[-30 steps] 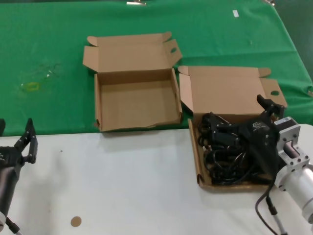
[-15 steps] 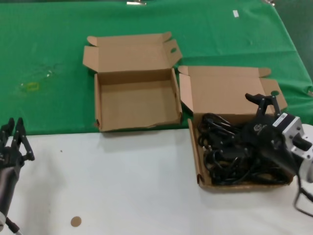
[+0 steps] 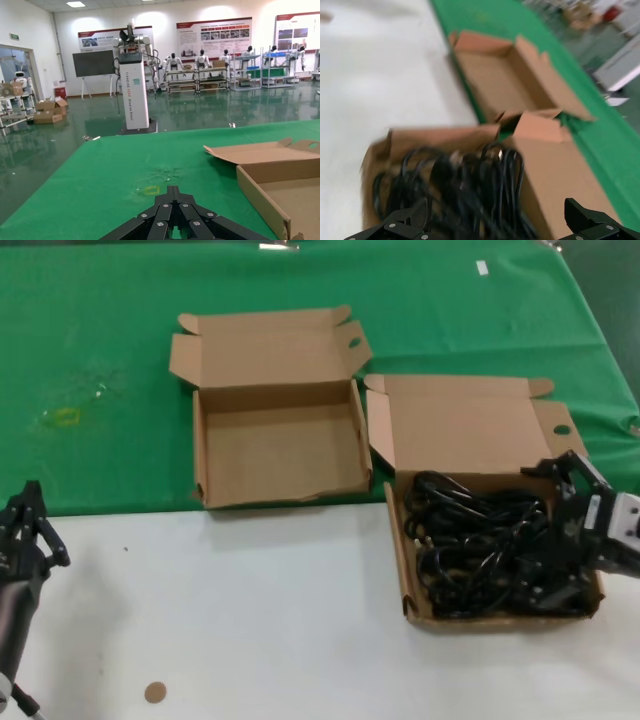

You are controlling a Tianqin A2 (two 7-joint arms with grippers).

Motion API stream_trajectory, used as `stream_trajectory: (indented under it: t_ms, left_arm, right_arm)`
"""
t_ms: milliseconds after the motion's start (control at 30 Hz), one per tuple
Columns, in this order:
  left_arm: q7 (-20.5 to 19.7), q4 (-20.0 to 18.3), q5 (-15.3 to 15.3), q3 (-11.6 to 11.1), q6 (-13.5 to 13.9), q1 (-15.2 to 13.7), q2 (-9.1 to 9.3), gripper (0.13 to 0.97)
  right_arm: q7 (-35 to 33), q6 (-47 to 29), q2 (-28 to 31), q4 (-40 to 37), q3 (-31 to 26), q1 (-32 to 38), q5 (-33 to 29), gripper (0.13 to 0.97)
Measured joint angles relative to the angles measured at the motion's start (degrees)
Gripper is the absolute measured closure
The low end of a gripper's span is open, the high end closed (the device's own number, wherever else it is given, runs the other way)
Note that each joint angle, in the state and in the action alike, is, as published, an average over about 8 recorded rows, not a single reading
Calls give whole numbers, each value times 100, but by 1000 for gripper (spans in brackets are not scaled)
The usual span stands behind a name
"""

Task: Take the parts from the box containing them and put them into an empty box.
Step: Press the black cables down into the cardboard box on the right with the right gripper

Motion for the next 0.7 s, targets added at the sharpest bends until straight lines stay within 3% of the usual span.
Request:
stream_trajectory:
  t_ms: [300, 700]
  left_arm:
    - [0, 0, 0, 0, 0, 0, 0, 953]
    - [-2, 0, 1, 0, 0, 0, 0, 953]
  right_arm:
    - [-405, -1121, -83, -519, -24, 579, -524, 129]
    - [-648, -1728, -429, -718, -16, 1019, -1053, 177]
